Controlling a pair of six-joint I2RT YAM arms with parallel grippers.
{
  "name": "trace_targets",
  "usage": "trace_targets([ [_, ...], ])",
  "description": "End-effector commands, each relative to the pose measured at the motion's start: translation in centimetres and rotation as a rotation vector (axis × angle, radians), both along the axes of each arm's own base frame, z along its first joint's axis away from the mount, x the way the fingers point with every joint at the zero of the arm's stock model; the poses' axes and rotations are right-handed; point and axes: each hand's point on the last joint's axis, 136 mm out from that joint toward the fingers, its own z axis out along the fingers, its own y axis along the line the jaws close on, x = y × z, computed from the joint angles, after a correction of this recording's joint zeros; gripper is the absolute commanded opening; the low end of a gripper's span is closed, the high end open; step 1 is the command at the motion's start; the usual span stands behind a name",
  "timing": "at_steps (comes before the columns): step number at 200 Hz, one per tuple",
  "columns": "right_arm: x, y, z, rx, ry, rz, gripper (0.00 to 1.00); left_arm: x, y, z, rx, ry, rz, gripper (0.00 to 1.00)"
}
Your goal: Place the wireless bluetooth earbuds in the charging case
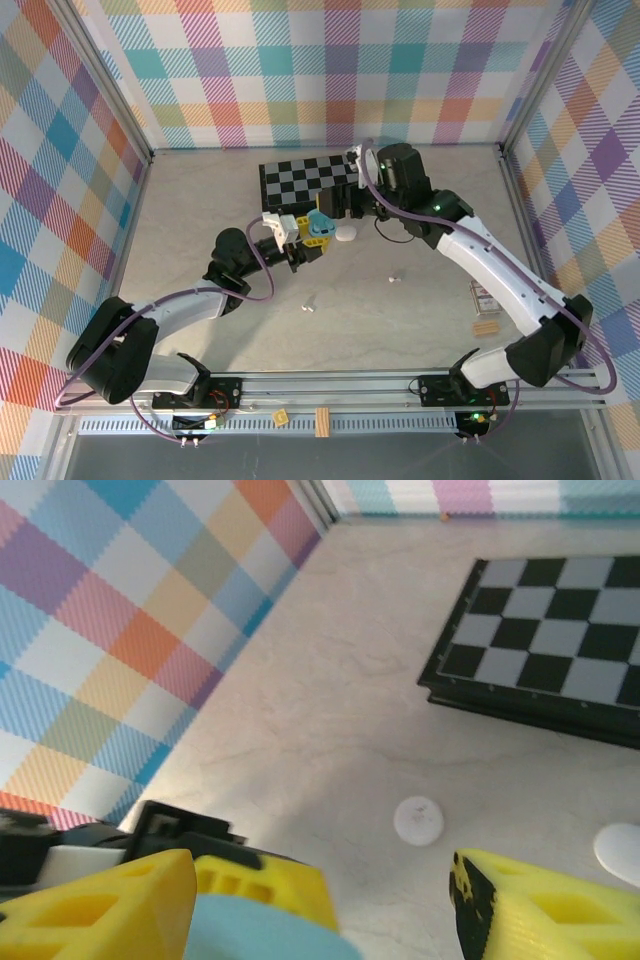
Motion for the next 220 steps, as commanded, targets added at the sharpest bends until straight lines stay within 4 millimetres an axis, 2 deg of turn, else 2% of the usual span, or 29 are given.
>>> trace_targets([
  [1, -0.1, -0.8, -1.0, -0.062, 0.036, -0.021, 0.69, -0.9, 0.3, 1.2, -0.015, -0.061, -0.017, 0.38],
  [40, -1.8, -1.1, -1.3, -0.056, 0.037, 0.037, 0.7, -0.1, 0.6, 2.0, -0.05, -0.052, 0.024, 0.38],
  [68, -2.9, -1.5, 0.1, 0.05, 0.03, 0.043, 0.73, 0.1, 0.6, 2.3, -0.066, -0.044, 0.03, 0.38],
  [86, -3.1, -1.9, 0.8, 0.197, 0.11, 0.052, 0.76, 0.1, 0.5, 2.6, -0.083, -0.041, 0.021, 0.38],
  [109, -3.8, -1.5, 1.1, 0.375, 0.253, 0.126, 0.78, 0.2, 0.6, 3.3, -0.11, -0.047, 0.024, 0.38],
  [149, -4.8, 0.2, 1.1, 0.513, 0.398, 0.245, 0.77, 0.0, 0.5, 4.0, -0.141, -0.05, 0.004, 0.38],
  [173, -4.9, 0.8, 0.9, 0.556, 0.456, 0.287, 0.7, 0.0, 0.5, 4.1, -0.144, -0.052, 0.0, 0.38],
  [220, -4.8, 1.3, 0.5, 0.592, 0.511, 0.313, 0.48, 0.4, 0.4, 3.8, -0.139, -0.043, 0.01, 0.38],
])
